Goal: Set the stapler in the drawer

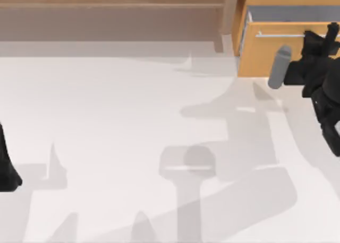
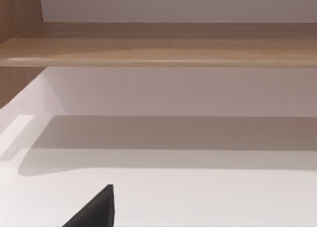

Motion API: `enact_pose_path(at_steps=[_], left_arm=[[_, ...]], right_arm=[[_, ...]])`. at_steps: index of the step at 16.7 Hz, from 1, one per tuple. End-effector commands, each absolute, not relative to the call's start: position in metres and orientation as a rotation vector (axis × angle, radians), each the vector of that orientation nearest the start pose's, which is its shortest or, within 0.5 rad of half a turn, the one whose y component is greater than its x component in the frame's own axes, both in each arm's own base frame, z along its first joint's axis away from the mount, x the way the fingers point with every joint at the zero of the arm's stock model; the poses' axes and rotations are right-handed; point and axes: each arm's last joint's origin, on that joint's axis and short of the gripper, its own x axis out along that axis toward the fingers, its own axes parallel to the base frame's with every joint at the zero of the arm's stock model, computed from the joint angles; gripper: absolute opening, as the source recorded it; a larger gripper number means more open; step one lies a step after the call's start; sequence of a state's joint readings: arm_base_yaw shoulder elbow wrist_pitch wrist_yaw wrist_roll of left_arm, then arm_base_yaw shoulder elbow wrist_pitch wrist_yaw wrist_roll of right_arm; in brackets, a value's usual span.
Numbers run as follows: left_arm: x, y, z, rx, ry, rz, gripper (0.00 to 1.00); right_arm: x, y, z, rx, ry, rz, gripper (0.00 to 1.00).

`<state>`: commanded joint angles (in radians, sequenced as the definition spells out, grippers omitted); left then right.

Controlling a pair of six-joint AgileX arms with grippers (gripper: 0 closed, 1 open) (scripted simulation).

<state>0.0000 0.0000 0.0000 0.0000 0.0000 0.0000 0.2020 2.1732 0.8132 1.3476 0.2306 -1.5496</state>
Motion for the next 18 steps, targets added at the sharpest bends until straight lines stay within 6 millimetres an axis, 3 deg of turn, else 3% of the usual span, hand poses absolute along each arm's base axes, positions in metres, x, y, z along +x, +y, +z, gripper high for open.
enact_pose_path(at_steps=[3, 9, 14, 18], left_arm=[[0.106, -0.001, 0.16, 0.0, 0.0, 0.0, 1.0], [0.106, -0.001, 0.16, 0.0, 0.0, 0.0, 1.0], [0.106, -0.001, 0.16, 0.0, 0.0, 0.0, 1.0], [0.106, -0.001, 0.16, 0.0, 0.0, 0.0, 1.0]], right_arm=[[0.385, 0.069, 0.082, -1.572, 0.044, 0.006, 0.0], [0.435, 0.072, 0.089, -1.568, 0.009, -0.002, 0.0], [0.439, 0.072, 0.088, -1.565, 0.01, 0.004, 0.0], [0.439, 0.072, 0.088, -1.565, 0.01, 0.004, 0.3]])
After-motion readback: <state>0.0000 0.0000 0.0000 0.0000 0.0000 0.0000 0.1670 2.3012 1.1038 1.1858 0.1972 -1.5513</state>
